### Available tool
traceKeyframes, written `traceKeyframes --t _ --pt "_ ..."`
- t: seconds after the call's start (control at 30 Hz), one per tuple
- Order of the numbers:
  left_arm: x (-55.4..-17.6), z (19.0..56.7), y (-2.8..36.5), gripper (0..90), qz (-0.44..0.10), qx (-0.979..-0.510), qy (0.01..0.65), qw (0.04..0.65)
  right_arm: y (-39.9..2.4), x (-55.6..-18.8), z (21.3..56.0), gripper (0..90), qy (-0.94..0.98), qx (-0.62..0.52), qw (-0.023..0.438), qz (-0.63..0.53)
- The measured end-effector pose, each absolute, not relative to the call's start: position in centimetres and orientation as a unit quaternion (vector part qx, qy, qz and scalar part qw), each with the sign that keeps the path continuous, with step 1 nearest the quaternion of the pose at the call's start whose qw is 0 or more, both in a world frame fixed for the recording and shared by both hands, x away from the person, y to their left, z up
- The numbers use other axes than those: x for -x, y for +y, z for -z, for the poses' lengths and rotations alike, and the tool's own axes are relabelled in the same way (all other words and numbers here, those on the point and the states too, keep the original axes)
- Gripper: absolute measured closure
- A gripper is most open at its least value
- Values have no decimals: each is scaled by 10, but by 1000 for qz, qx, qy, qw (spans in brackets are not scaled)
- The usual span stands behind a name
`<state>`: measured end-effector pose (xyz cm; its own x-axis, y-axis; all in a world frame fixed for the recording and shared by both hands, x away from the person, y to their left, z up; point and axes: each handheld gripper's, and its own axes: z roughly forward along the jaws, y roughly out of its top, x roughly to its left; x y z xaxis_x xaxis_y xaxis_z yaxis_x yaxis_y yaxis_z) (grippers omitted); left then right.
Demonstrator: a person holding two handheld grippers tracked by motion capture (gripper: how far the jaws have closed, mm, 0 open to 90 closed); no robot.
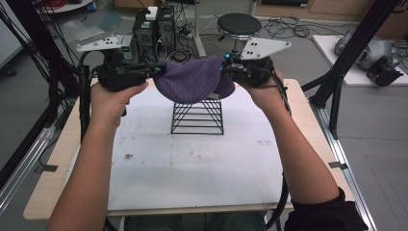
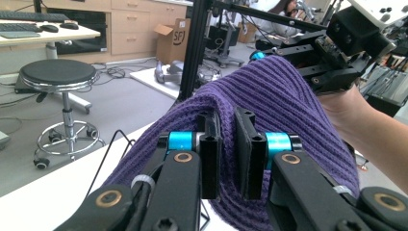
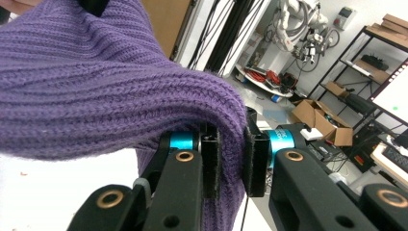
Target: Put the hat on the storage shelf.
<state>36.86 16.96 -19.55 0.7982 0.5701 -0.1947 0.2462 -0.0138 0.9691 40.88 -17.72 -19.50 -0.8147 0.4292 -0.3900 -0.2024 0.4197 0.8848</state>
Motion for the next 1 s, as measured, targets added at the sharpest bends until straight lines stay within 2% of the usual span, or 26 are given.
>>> traceKeyframes --t 0.47,1.0 --pt "-389 203 169 816 -134 -702 311 626 -174 -440 199 814 798 -92 307 -510" --pt "-384 199 170 816 -141 -703 314 623 -172 -436 194 813 798 -88 308 -511"
